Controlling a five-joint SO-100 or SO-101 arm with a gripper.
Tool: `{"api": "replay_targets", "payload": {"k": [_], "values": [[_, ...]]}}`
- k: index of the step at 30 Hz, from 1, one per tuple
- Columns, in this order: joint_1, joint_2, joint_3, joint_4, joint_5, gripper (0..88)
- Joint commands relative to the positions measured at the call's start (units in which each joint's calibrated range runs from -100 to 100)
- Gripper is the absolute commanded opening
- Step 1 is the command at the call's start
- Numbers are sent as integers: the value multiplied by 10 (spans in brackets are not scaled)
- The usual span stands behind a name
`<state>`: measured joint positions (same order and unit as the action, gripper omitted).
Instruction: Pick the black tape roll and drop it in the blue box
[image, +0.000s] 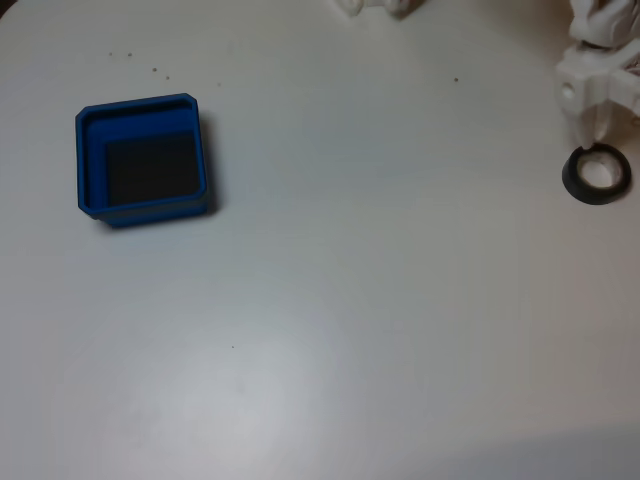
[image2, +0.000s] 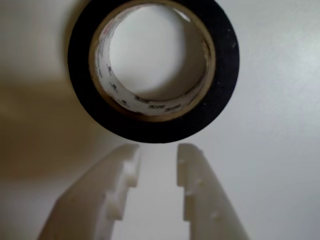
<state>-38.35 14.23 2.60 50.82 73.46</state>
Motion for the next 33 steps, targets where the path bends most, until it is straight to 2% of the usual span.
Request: {"api": "replay_targets", "payload": {"k": [1, 10, 25, 33], "values": [[5, 2, -31, 2, -2, 50], [5, 2, -32, 2, -2, 156], [10, 2, -45, -6, 1, 159], [39, 14, -85, -6, 3, 159]]}}
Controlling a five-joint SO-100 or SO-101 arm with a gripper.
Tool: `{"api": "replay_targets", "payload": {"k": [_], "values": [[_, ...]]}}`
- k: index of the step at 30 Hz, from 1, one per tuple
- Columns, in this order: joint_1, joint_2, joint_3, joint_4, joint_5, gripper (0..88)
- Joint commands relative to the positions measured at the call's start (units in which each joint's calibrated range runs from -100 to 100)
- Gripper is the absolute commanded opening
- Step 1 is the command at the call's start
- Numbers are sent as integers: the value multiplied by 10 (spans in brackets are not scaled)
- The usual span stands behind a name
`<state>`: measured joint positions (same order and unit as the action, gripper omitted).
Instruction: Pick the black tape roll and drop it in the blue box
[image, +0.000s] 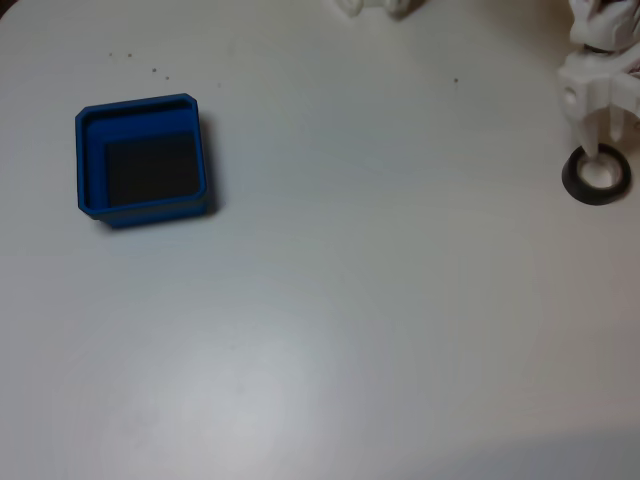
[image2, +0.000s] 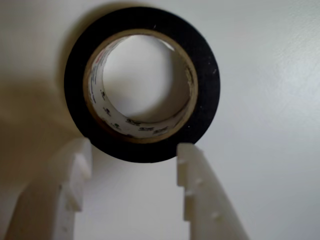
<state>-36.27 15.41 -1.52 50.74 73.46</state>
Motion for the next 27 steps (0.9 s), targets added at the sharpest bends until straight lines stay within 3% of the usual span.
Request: {"api": "replay_targets", "payload": {"k": [1, 27], "values": [[23, 8, -49, -5, 4, 159], [40, 61, -69, -7, 4, 160]]}}
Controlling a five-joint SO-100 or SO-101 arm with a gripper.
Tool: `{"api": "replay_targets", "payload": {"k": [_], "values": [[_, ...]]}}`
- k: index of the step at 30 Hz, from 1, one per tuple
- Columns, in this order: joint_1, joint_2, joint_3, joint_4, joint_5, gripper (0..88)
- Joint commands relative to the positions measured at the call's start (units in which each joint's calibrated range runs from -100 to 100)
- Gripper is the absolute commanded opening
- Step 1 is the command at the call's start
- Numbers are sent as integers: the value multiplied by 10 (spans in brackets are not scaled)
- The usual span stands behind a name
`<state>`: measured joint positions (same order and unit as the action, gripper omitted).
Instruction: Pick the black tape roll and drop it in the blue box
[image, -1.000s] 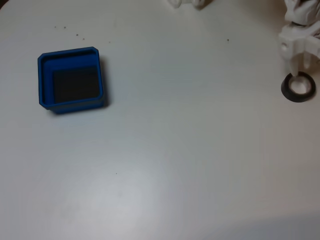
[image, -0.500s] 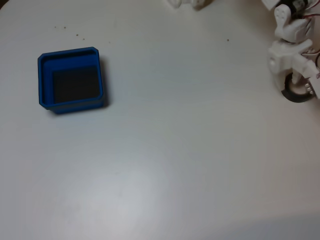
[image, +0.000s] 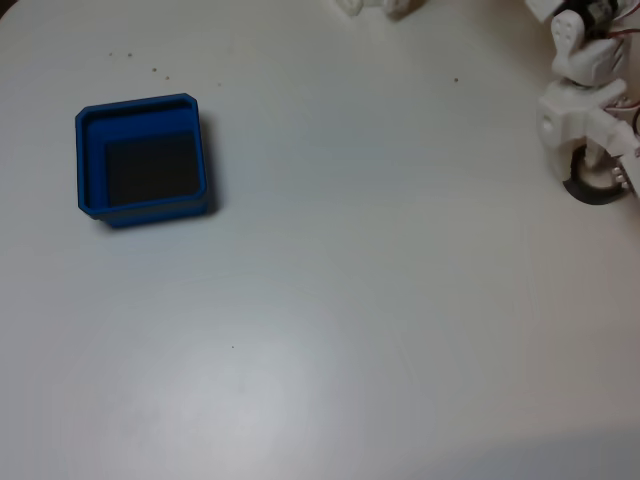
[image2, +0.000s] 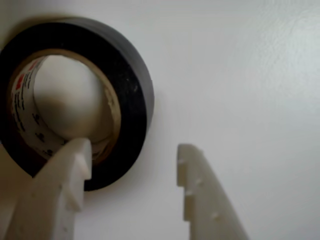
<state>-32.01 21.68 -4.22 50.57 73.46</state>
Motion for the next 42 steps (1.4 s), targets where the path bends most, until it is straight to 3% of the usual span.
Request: {"api": "replay_targets", "payload": {"k": [1, 42], "values": [[-3, -1, -42, -5, 4, 160], [-29, 42, -63, -20, -3, 160]]}}
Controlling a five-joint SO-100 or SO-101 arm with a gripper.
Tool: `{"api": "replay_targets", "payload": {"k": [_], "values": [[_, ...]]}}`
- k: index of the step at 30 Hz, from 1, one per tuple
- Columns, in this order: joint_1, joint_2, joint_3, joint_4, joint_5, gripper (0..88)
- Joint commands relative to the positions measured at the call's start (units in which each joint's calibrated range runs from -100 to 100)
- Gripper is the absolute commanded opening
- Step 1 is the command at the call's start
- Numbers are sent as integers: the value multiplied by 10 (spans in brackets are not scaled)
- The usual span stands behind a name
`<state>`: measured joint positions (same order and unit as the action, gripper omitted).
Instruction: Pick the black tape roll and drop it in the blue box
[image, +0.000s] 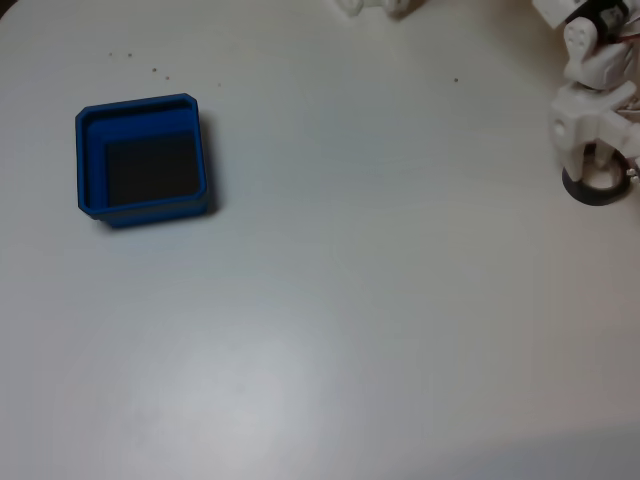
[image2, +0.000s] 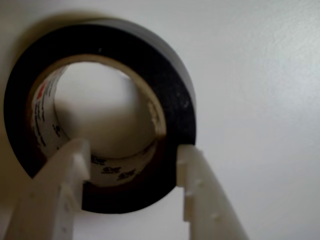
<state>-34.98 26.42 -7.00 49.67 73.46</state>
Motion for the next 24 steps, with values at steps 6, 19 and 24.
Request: {"api": "replay_targets", "payload": {"k": [6, 19, 24], "values": [[2, -9, -36, -11, 0, 160], [1, -9, -74, -2, 3, 160], [2, -5, -72, -2, 0, 160]]}}
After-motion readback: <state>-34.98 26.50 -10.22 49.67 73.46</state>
